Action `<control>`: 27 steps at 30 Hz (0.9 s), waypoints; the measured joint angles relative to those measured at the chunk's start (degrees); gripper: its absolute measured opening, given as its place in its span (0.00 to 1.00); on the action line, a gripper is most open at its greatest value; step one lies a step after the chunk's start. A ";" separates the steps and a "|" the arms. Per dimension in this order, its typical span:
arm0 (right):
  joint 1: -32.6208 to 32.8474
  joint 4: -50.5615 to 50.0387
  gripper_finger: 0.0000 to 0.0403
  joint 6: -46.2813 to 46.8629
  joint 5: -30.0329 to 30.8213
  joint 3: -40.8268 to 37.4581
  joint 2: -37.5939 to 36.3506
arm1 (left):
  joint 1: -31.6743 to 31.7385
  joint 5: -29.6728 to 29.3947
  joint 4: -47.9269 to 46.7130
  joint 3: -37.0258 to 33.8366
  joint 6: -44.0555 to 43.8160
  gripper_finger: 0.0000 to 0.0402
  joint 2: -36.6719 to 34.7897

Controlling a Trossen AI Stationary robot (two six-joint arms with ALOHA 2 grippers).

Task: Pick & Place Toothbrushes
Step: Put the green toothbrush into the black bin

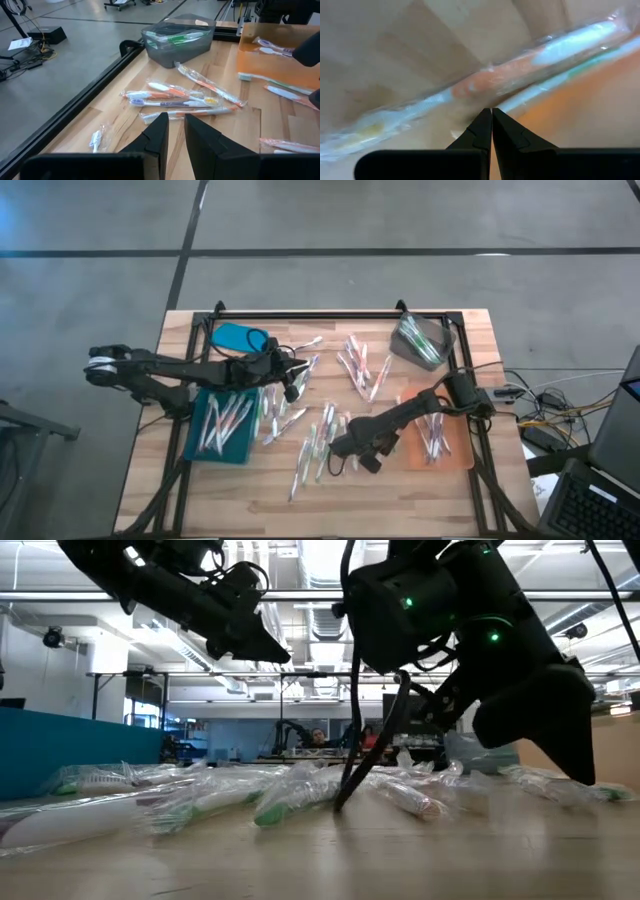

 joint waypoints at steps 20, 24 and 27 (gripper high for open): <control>0.73 -2.60 0.02 -1.79 2.02 -0.97 0.23 | 0.00 0.00 -0.44 -0.04 0.00 0.17 0.00; 0.83 -2.67 0.02 -1.76 1.82 -1.98 0.23 | 0.00 0.00 -0.44 -0.04 0.00 0.17 0.00; 0.85 -2.12 0.02 -1.79 0.68 -2.54 0.23 | 0.00 0.00 -0.44 -0.04 0.00 0.17 0.00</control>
